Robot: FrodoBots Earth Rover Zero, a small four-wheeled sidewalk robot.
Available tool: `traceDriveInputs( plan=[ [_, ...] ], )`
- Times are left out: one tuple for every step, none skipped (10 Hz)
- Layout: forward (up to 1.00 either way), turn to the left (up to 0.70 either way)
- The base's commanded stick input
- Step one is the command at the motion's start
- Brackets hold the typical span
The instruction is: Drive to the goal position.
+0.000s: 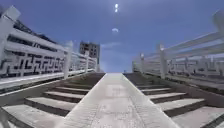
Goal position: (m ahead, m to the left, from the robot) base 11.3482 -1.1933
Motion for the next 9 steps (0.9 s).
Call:
traceDriveInputs(
  plan=[
    [0.45, 0.0],
    [0.45, 0.0],
    [0.45, 0.0],
    [0.45, 0.0],
    [0.45, 0.0],
    [0.62, 0.0],
    [0.7, 0.0],
    [0.7, 0.0],
    [0.7, 0.0]
  ],
)
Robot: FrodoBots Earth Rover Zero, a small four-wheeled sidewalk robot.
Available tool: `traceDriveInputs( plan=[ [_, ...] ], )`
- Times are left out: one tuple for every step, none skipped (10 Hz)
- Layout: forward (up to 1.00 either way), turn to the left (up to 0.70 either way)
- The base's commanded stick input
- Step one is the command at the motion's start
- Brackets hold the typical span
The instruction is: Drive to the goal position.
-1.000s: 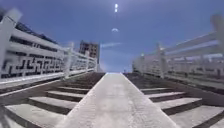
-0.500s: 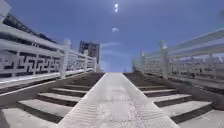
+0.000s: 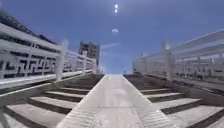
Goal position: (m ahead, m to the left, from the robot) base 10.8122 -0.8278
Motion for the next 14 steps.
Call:
traceDriveInputs(
  plan=[
    [0.7, 0.0],
    [0.7, 0.0],
    [0.7, 0.0],
    [0.7, 0.0],
    [0.7, 0.0],
    [0.7, 0.0],
    [0.7, 0.0],
    [0.7, 0.0],
    [0.7, 0.0],
    [0.7, 0.0],
    [0.7, 0.0],
    [0.7, 0.0],
    [0.7, 0.0],
    [0.7, 0.0]
  ],
)
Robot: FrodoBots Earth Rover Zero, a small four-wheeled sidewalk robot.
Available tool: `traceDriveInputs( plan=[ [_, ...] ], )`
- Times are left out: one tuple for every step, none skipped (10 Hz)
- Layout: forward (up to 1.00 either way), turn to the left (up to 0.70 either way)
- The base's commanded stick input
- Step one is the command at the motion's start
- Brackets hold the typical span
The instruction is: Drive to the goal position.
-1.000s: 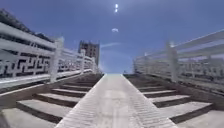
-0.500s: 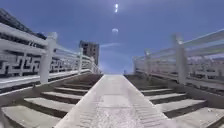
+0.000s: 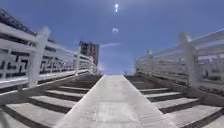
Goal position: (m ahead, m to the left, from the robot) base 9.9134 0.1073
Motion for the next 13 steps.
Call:
traceDriveInputs(
  plan=[
    [0.67, 0.0],
    [0.46, 0.0],
    [0.45, 0.0],
    [0.45, 0.0],
    [0.45, 0.0],
    [0.45, 0.0],
    [0.45, 0.0],
    [0.45, 0.0],
    [0.45, 0.0],
    [0.45, 0.0],
    [0.45, 0.0],
    [0.45, 0.0],
    [0.45, 0.0]
  ],
)
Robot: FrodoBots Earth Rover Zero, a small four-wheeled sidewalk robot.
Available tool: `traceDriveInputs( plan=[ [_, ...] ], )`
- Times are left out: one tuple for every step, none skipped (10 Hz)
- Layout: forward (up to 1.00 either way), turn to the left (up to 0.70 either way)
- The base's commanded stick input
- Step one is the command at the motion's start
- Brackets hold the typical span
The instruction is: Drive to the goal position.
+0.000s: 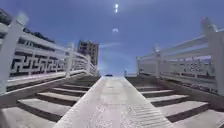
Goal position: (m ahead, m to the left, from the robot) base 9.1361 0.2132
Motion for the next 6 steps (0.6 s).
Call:
traceDriveInputs(
  plan=[
    [0.45, 0.0],
    [0.45, 0.0],
    [0.45, 0.0],
    [0.45, 0.0],
    [0.45, 0.0],
    [0.45, 0.0]
  ],
)
